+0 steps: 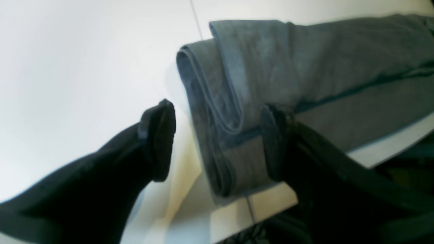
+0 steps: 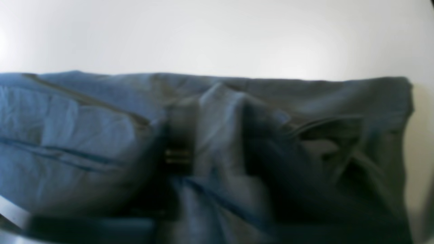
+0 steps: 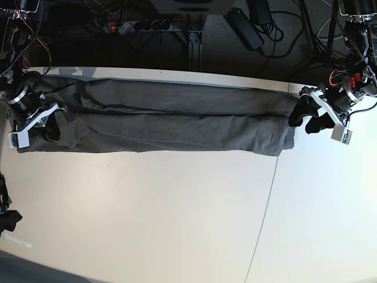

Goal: Fold the T-shirt properly
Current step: 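Grasp the strip end with the left gripper and lift it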

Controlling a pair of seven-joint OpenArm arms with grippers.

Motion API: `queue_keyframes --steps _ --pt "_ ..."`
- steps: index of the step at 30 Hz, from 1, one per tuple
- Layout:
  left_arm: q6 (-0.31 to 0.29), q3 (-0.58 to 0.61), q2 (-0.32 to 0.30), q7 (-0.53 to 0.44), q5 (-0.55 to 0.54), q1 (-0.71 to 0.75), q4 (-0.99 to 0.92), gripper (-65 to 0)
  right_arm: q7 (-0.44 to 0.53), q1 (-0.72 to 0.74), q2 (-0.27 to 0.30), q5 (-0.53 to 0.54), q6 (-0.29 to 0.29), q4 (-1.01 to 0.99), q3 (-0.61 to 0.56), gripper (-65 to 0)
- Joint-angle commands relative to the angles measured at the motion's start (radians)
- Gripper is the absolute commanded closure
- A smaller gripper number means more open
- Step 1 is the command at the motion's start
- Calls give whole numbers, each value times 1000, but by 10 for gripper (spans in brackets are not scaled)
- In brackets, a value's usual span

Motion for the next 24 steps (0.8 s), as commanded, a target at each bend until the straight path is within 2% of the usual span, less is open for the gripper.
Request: queue_keyframes --steps 1,7,9,14,24 --pt "-9 -5 -5 -25 -16 -10 10 -423 22 4 13 0 59 11 11 0" --pt "-9 -5 49 -24 -11 -11 6 -423 27 5 9 -13 59 -33 11 0" --pt "-9 -5 62 -35 29 -11 -10 -423 30 5 9 -12 59 -60 11 0" --pt "1 -5 64 -100 68 -11 -98 -423 30 4 9 -8 59 -109 11 0" --pt "0 11 64 -74 66 -11 -126 -423 30 8 9 36 59 -114 11 0"
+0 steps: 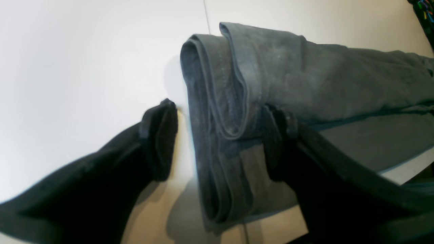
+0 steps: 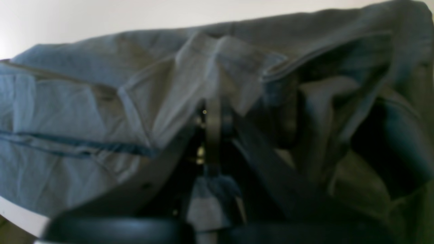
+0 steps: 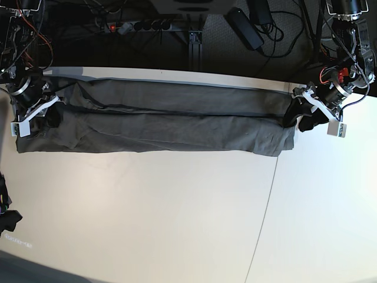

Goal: Fold the T-shirt properly
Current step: 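Grasp the strip end with the left gripper and lift it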

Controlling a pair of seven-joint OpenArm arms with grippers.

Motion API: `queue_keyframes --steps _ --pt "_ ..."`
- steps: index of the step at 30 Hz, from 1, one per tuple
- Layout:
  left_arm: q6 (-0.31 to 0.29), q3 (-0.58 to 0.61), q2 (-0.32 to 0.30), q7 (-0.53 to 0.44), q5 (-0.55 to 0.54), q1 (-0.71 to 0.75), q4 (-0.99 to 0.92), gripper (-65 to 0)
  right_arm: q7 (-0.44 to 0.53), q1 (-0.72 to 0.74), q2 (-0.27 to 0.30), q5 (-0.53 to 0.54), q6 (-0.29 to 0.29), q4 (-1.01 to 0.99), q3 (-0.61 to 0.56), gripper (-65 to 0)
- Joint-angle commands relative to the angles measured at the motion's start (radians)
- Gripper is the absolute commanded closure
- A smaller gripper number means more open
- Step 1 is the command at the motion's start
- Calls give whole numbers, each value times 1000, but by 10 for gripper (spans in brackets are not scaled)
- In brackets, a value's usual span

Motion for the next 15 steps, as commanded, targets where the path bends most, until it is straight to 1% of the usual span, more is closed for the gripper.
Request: queue_keyframes --steps 1,3,6,8,11,12,13,15 --pt "-4 16 -10 53 16 -1 3 -423 23 10 19 15 59 13 11 0" --pt "-4 58 -9 62 9 -1 3 -423 23 10 19 15 59 13 11 0" --pt "-3 124 3 50 12 -1 3 -423 22 10 19 15 59 13 11 0" --pt "-1 151 16 20 44 -2 3 -423 22 10 19 15 59 13 11 0" --pt "35 152 40 -30 84 -1 3 -420 22 10 19 15 59 13 11 0" --pt "43 152 45 -52 85 -1 3 -397 22 10 19 15 59 13 11 0" --pt "49 152 45 -76 85 -1 3 -312 22 10 19 15 59 13 11 0" --pt "49 148 44 -119 101 -2 3 -50 22 10 19 15 59 13 11 0"
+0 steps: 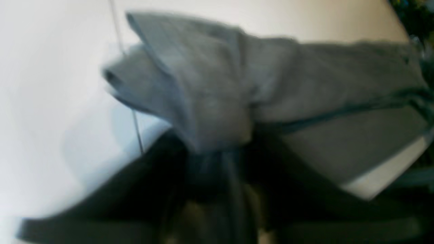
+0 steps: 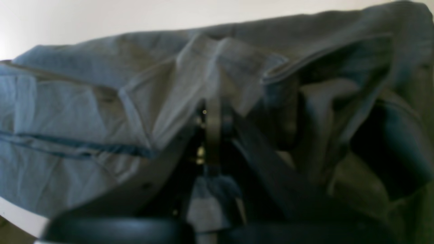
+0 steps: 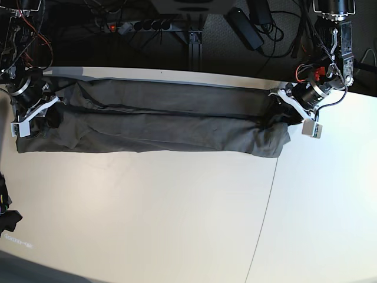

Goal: Fold the T-shirt properly
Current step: 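Grasp the strip end with the left gripper and lift it, then fold the strip end toward the right gripper with the left gripper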

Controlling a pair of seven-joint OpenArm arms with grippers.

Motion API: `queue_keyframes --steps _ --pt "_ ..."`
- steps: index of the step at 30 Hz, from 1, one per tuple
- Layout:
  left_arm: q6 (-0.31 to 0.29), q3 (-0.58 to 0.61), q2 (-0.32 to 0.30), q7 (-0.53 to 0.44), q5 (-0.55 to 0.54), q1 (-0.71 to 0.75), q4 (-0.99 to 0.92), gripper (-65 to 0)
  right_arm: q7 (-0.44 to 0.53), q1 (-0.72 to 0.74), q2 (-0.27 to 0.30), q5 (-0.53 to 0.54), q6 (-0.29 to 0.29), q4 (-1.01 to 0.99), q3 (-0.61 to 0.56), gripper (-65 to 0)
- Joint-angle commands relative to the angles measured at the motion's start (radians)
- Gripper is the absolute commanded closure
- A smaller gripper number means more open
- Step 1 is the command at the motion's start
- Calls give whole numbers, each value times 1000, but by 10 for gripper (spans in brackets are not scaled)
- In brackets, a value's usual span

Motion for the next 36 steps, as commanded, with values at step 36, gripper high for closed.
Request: queue_keyframes --steps 36 --pt "89 352 40 292 84 -510 77 0 28 28 21 49 59 45 12 0"
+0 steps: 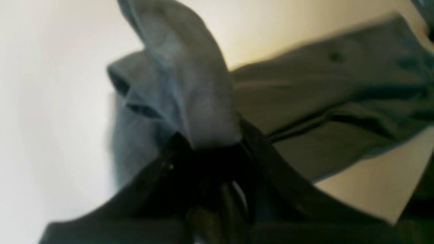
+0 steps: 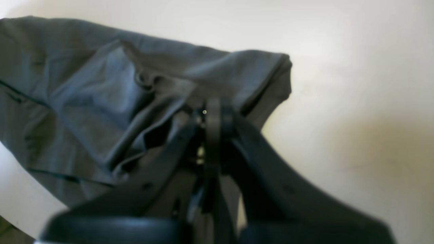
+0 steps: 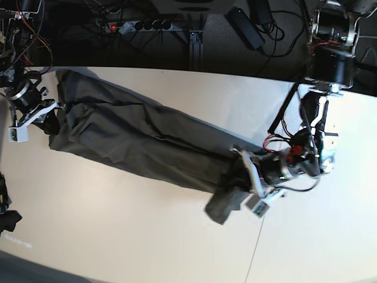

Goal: Fold the T-shirt properly
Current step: 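Fold the strip end toward the right gripper with the left gripper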

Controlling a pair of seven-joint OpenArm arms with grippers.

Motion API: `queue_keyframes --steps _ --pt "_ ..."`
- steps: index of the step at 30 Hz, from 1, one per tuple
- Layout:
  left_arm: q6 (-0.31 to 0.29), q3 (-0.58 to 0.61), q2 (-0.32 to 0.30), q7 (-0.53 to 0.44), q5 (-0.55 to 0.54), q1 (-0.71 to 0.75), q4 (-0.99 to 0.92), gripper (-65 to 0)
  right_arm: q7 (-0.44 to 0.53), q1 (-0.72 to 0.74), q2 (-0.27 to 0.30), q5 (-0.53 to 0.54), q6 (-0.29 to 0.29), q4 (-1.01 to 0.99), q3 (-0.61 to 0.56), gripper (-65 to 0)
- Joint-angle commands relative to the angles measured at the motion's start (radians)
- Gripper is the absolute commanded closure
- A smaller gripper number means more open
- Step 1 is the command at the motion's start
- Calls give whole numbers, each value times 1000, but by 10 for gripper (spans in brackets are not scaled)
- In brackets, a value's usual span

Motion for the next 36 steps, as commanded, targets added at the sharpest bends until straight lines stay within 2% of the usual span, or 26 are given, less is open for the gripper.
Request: queue_keyframes --steps 1,3,7,11,14,17,18,19,21,28,32,35,36 --pt "40 26 22 -24 13 -23 19 0 23 10 19 11 59 17 11 0" --pt "76 91 72 -21 68 -23 19 0 23 10 19 -3 59 17 11 0" --pt "85 195 140 -13 160 -22 18 0 23 10 19 -5 59 17 11 0" --pt "85 291 152 14 176 -22 18 0 39 11 19 -5 59 17 11 0" --pt "85 360 153 -5 224 -17 18 -14 45 11 19 -5 59 17 11 0" --pt "87 401 153 -63 292 -17 18 -333 45 11 19 -5 59 17 11 0" --pt "90 406 153 -83 305 -16 18 -403 45 11 19 -5 59 17 11 0" --pt "100 406 153 -102 308 -17 18 -430 45 11 19 -5 59 17 11 0" --pt "104 406 157 -132 311 -18 18 -432 45 11 19 -5 59 17 11 0" --pt "105 406 195 -135 335 -20 28 -431 53 43 19 15 58 17 31 0" --pt "119 406 237 -72 313 -20 86 -431 37 108 19 26 58 17 101 0" --pt "116 409 277 -39 242 -16 97 -431 -2 138 20 26 58 16 152 -88" --pt "111 413 289 -40 226 -8 97 -431 -2 138 19 27 58 16 167 -98"
